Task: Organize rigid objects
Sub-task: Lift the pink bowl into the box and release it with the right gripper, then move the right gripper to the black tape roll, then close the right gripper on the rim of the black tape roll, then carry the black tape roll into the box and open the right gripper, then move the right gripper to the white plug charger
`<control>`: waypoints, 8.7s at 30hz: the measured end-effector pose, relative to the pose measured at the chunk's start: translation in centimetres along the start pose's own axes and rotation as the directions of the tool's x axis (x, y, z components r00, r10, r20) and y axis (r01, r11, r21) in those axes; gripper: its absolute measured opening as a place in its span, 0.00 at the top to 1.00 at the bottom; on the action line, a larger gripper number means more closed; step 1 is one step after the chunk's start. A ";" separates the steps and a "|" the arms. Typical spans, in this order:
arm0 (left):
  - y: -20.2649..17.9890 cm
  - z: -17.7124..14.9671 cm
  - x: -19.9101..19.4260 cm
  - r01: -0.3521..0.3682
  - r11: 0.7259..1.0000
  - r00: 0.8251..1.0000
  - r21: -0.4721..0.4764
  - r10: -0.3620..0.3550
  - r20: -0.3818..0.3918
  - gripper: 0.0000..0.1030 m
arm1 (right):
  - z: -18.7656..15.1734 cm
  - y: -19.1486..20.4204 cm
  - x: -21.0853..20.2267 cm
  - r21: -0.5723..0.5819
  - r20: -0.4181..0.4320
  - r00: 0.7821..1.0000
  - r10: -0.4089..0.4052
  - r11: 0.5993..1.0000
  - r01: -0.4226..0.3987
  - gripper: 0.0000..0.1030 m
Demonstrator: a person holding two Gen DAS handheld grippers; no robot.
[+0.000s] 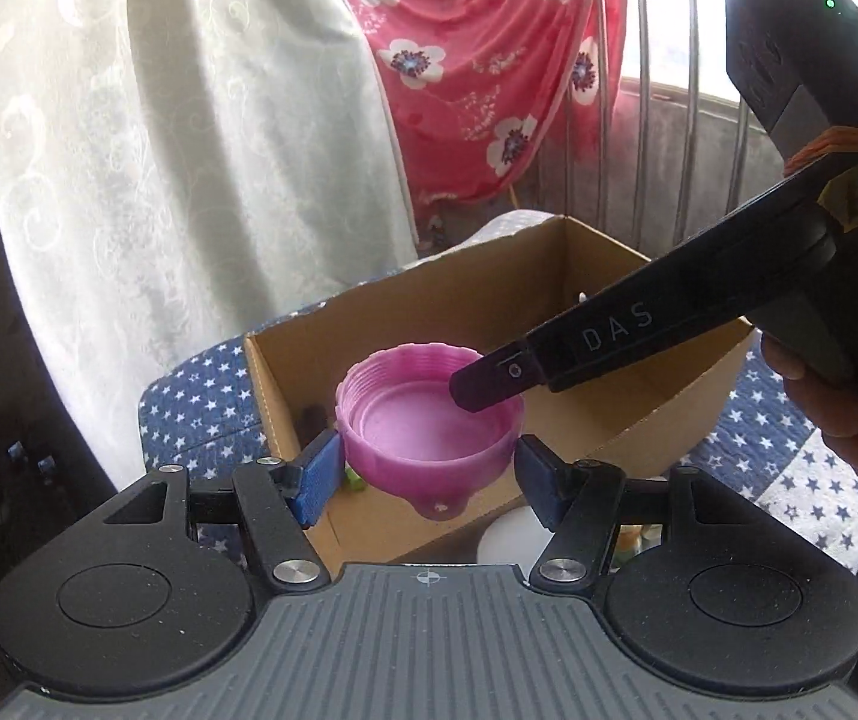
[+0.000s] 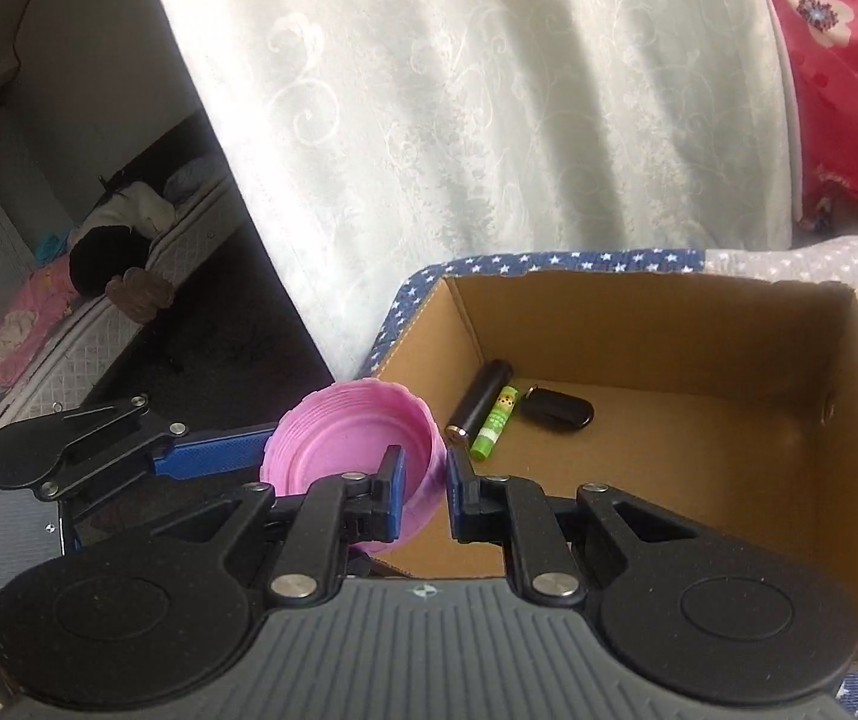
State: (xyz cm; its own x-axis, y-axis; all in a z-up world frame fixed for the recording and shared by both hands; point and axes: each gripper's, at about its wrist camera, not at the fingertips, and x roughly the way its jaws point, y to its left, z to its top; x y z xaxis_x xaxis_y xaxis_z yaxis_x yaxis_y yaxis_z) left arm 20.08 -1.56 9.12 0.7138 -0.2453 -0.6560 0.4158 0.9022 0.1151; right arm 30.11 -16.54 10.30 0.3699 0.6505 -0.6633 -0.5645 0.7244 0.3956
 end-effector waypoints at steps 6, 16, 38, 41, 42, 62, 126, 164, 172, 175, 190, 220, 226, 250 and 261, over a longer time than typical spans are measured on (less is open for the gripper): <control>2.1 0.9 6.7 0.066 0.997 0.982 -0.037 -0.071 -0.172 0.40 | 1.6 -3.6 6.7 0.090 -0.201 0.980 -0.005 0.996 0.023 0.85; 3.0 -0.1 8.8 0.074 0.997 0.957 -0.017 -0.076 -0.280 0.42 | 1.0 -4.9 11.3 0.106 -0.364 0.931 -0.021 0.992 0.064 0.86; 2.7 -0.6 -2.3 0.036 0.997 0.999 -0.070 -0.037 -0.013 0.41 | -0.3 -3.5 -2.9 0.135 -0.049 0.997 0.065 0.989 -0.058 0.85; 2.3 -1.9 -4.8 0.032 0.997 0.999 -0.069 -0.029 0.031 0.40 | -2.9 -2.9 -7.2 0.128 0.032 0.997 0.065 0.989 -0.069 0.85; 2.2 -2.6 -5.6 0.030 0.997 0.999 -0.071 -0.027 0.044 0.40 | -4.0 -2.6 -8.4 0.125 0.056 0.997 0.062 0.990 -0.069 0.85; -5.2 -15.4 -2.6 0.102 0.993 0.987 -0.062 -0.109 -0.116 0.40 | -19.3 0.8 -1.7 0.222 -0.020 0.999 0.038 0.974 -0.032 0.70; -6.9 -15.5 -3.1 0.071 0.993 0.985 -0.096 -0.085 -0.150 0.38 | -19.3 2.6 -1.3 0.046 -0.009 0.999 -0.051 0.998 0.051 0.75; -8.0 -16.6 -1.8 0.097 0.993 0.985 -0.062 -0.105 -0.139 0.36 | -20.3 1.2 -0.3 0.069 -0.036 0.997 -0.070 0.995 0.072 0.74; -8.1 -16.4 -1.7 0.089 0.994 0.986 -0.062 -0.097 -0.136 0.36 | -20.5 1.3 -0.3 0.067 -0.025 0.997 -0.071 0.995 0.072 0.75; -8.1 -16.3 -1.6 0.084 0.995 0.986 -0.058 -0.092 -0.138 0.36 | -20.5 1.2 -0.3 0.069 -0.024 0.997 -0.071 0.995 0.073 0.75; -8.0 -15.0 -4.7 0.036 0.998 0.998 -0.051 -0.039 -0.057 0.36 | -19.1 3.6 -2.3 0.011 0.047 0.996 -0.074 0.997 0.073 0.75; 1.5 2.3 11.8 0.069 0.994 0.941 -0.082 -0.093 -0.325 0.36 | 3.8 -5.9 8.7 0.020 -0.247 0.969 -0.028 0.999 0.034 0.75; 1.5 2.0 13.9 0.052 0.996 0.921 -0.067 -0.073 -0.383 0.36 | 4.4 -7.4 11.3 0.025 -0.322 0.947 -0.022 0.999 0.032 0.75; 1.1 1.8 8.8 0.013 0.995 0.954 -0.103 -0.043 -0.297 0.36 | 4.5 -7.9 7.4 0.077 -0.272 0.961 -0.040 0.995 0.063 0.74; 0.6 0.6 0.2 0.028 0.992 0.992 -0.125 -0.043 -0.119 0.36 | 1.3 -4.8 -5.1 0.079 -0.002 0.999 -0.037 0.996 0.037 0.74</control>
State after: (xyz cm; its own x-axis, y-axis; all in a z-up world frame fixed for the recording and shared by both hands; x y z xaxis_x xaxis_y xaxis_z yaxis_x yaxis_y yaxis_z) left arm 20.86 -1.30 9.50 0.6229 -0.2396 -0.7447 0.3615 0.9324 0.0024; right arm 31.94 -23.05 12.59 0.3893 0.6226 -0.6788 -0.4906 0.7639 0.4193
